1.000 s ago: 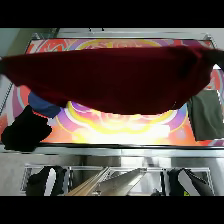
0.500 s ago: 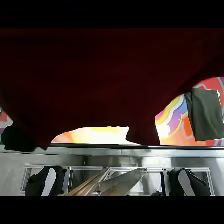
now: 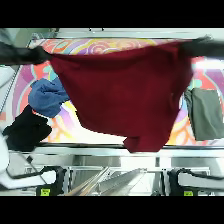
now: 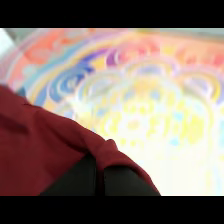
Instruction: Fold the shirts.
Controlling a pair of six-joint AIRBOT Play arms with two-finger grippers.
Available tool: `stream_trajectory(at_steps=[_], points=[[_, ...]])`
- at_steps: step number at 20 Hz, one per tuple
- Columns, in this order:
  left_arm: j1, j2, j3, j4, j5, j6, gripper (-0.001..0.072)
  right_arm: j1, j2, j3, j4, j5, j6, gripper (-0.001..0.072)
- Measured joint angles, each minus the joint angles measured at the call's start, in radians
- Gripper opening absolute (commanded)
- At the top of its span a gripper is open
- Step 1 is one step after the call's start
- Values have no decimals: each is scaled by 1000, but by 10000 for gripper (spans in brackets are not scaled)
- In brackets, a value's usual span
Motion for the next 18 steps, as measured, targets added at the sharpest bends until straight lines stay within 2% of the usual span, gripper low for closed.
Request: stream_trajectory(at_steps=[5, 9, 13, 18], points=[[-7, -322, 80, -5, -106, 49, 17, 48, -321, 18, -13, -126, 23, 18], [-11, -500, 249, -10, -124, 94, 17, 27, -447, 48, 25, -138, 69, 19], [-12, -569, 330, -4, -103, 111, 17, -8, -486, 57, 28, -73, 82, 19], [-6, -589, 268, 19, -59, 133, 17, -29, -514, 55, -34, -7, 83, 18]])
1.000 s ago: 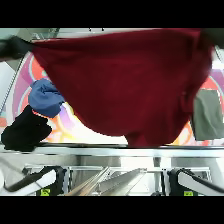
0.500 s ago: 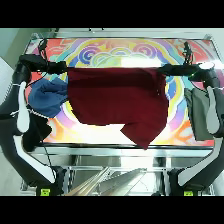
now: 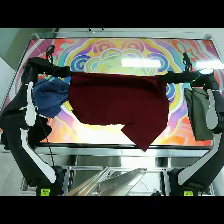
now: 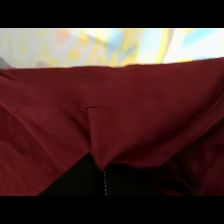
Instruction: Fold the shirts.
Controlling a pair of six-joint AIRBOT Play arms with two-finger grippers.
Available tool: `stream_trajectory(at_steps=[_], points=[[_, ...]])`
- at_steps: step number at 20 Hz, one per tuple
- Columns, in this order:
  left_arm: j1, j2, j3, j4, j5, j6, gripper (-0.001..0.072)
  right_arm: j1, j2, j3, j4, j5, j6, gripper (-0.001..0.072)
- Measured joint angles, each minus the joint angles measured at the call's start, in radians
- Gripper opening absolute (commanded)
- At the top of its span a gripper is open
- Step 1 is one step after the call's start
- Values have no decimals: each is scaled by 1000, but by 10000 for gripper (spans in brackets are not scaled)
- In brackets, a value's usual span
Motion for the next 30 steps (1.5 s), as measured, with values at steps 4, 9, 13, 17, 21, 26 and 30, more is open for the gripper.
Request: stream_trajectory(at_steps=[4, 9, 13, 17, 21, 26, 30], points=[[12, -3, -26, 5, 35, 11, 17, -4, -31, -6, -71, 21, 27, 19], [0, -4, -34, 14, 51, 17, 17, -4, -49, -8, -126, 24, 47, 19], [-22, -5, -35, 37, 53, 22, 17, -2, -53, -8, -138, 24, 61, 20], [-49, -5, -35, 43, 53, 22, 17, 24, -53, -8, -142, 13, 65, 20], [-80, -5, -18, 89, 57, 5, 40, 64, -47, -7, -180, -7, 105, 46], [-108, -2, 82, 230, 148, -77, 691, 85, 10, 0, -314, -2, 190, 541], [-85, 85, 35, 301, 271, -138, 690, 35, 113, 8, -360, 98, 220, 527]])
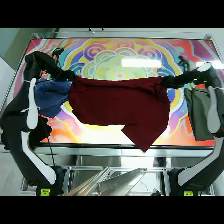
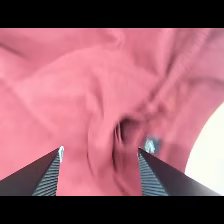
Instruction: Fold the shirts.
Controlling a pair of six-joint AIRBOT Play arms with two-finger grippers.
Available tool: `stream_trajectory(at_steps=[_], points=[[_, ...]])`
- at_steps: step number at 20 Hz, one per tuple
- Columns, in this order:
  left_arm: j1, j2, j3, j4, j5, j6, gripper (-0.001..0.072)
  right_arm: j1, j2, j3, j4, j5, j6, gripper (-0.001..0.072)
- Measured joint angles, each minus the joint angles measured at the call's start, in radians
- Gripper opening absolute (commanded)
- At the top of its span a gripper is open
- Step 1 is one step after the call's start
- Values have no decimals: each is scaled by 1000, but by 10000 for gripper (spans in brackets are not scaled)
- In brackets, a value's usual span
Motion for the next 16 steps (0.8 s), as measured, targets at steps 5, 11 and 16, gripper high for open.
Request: stream_trajectory(at_steps=[5, 11, 16], points=[[65, 197, -365, -86, 34, 54, 690, -120, 101, -43, -9, 192, 25, 484], [113, 311, -692, -183, -162, 164, 642, -253, 228, -278, -5, 294, 44, 484], [105, 304, -791, -235, -204, 239, 641, -320, 340, -576, -8, 248, 43, 484]])
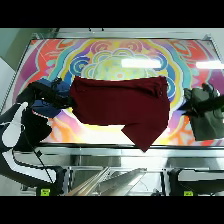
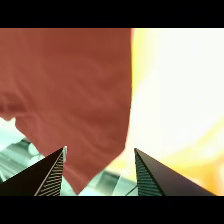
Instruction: Fold the shirts.
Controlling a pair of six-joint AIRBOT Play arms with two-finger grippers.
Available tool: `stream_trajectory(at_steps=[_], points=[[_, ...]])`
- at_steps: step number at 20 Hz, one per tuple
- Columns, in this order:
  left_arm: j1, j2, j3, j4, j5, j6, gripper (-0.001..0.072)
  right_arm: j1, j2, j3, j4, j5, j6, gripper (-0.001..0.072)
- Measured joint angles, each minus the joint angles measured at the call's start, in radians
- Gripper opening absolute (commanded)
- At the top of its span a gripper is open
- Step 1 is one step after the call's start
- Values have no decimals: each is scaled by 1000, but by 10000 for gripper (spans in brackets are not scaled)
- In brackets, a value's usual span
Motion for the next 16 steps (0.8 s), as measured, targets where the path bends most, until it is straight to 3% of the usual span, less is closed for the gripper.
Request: stream_trajectory(at_steps=[4, 11, 12, 13, 14, 16], points=[[5, -5, -10, -11, 1, 30, 642, -14, 59, -172, 2, -46, -8, 485], [24, 0, -45, -18, 137, 113, 640, -19, 111, -261, 25, -76, -31, 485], [23, 1, -49, -22, 139, 132, 578, -19, 118, -267, 27, -76, -33, 485], [21, 1, -53, -24, 135, 146, 403, -19, 124, -272, 29, -76, -35, 485], [20, 0, -56, -31, 124, 163, 357, -19, 129, -275, 31, -77, -37, 485], [18, 0, -59, -46, 104, 193, 356, -19, 134, -280, 35, -76, -37, 485]])
